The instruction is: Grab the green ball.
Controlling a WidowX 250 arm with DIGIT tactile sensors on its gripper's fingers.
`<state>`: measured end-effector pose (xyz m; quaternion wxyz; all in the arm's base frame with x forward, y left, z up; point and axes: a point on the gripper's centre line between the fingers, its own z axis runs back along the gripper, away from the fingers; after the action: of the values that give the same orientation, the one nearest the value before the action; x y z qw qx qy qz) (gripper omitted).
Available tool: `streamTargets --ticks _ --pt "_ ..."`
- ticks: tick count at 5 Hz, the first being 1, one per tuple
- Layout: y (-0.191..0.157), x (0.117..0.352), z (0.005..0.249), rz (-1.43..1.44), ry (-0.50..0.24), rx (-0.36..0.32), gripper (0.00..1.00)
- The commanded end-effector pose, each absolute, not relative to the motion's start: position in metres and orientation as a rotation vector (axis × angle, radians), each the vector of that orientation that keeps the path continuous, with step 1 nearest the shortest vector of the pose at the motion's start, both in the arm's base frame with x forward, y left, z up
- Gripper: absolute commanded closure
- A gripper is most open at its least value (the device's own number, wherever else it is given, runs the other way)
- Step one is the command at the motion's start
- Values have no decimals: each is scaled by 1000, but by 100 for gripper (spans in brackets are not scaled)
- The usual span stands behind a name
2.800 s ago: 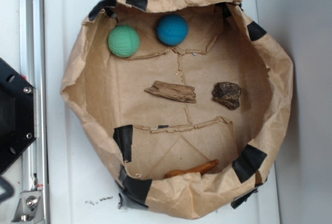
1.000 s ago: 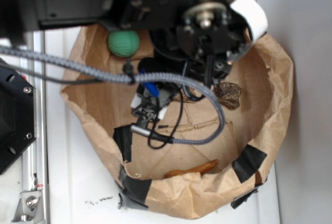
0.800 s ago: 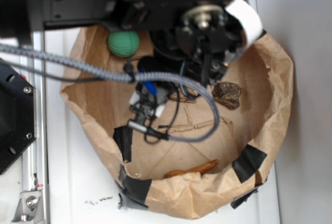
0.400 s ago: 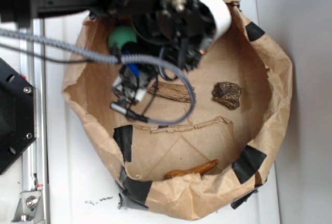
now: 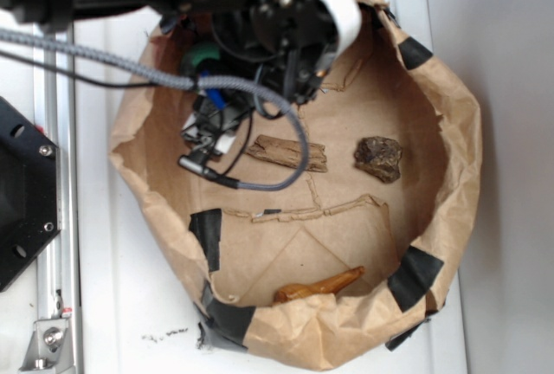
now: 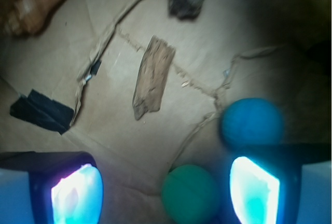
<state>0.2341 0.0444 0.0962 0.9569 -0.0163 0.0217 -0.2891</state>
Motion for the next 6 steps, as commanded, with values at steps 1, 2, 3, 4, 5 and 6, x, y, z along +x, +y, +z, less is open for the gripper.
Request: streamTargets --ticks 1,2,3,4,5,6 --pt "38 233 100 -613 32 -11 0" --pt "38 233 100 -613 32 -11 0" --pt "25 249 110 -639 -16 8 0" --pt "12 266 114 -669 -54 3 0" --pt "9 271 112 -687 -57 6 0" --pt "17 263 103 -692 -36 22 0"
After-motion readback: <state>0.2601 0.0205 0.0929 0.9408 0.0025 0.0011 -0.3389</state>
